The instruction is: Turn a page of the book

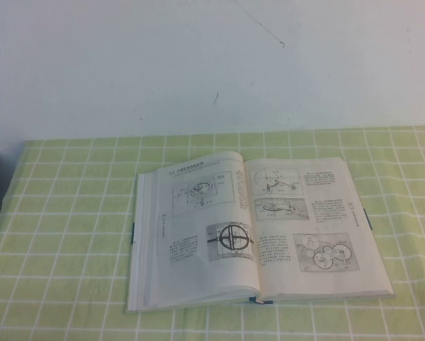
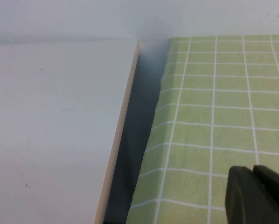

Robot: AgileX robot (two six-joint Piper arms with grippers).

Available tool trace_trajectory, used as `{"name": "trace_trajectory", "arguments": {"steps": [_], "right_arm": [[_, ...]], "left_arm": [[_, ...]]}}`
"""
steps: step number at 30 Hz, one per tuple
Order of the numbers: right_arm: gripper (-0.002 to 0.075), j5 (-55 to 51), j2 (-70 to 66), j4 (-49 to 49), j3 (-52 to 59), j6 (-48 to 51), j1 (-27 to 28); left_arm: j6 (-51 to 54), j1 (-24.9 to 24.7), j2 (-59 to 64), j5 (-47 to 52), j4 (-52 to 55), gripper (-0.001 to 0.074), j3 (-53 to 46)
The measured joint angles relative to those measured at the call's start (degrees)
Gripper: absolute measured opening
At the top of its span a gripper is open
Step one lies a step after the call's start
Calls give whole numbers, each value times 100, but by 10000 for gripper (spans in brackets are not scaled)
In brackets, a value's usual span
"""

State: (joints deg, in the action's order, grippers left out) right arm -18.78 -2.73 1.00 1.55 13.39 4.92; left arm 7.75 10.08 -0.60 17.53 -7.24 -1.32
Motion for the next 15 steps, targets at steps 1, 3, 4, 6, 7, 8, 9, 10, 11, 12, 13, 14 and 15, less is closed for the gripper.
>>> {"name": "trace_trajectory", "arguments": {"steps": [1,3,4,6,7,8,9,10,11,12,13,14,15], "right_arm": [[-3,0,0,0,0,0,0],[-3,0,0,0,0,0,0],[-3,0,0,0,0,0,0],[-3,0,0,0,0,0,0],[-3,0,0,0,0,0,0],[-3,0,0,0,0,0,0],[-3,0,0,0,0,0,0],[-3,0,0,0,0,0,0],[-3,0,0,0,0,0,0],[-3,0,0,0,0,0,0],[-3,0,0,0,0,0,0],[-3,0,0,0,0,0,0],[-3,0,0,0,0,0,0]], "left_arm": [[0,0,0,0,0,-4,0],[13,-81,0,0,0,-4,0],[13,-154,0,0,0,-4,0],[13,-320,0,0,0,-4,0],[13,-410,0,0,0,-4,0],[13,-489,0,0,0,-4,0],[13,-534,0,0,0,-4,0],[13,-561,0,0,0,-4,0],[13,-564,0,0,0,-4,0],[13,-572,0,0,0,-4,0],[13,-572,0,0,0,-4,0],[13,-572,0,0,0,-4,0],[13,-561,0,0,0,-4,0]]}}
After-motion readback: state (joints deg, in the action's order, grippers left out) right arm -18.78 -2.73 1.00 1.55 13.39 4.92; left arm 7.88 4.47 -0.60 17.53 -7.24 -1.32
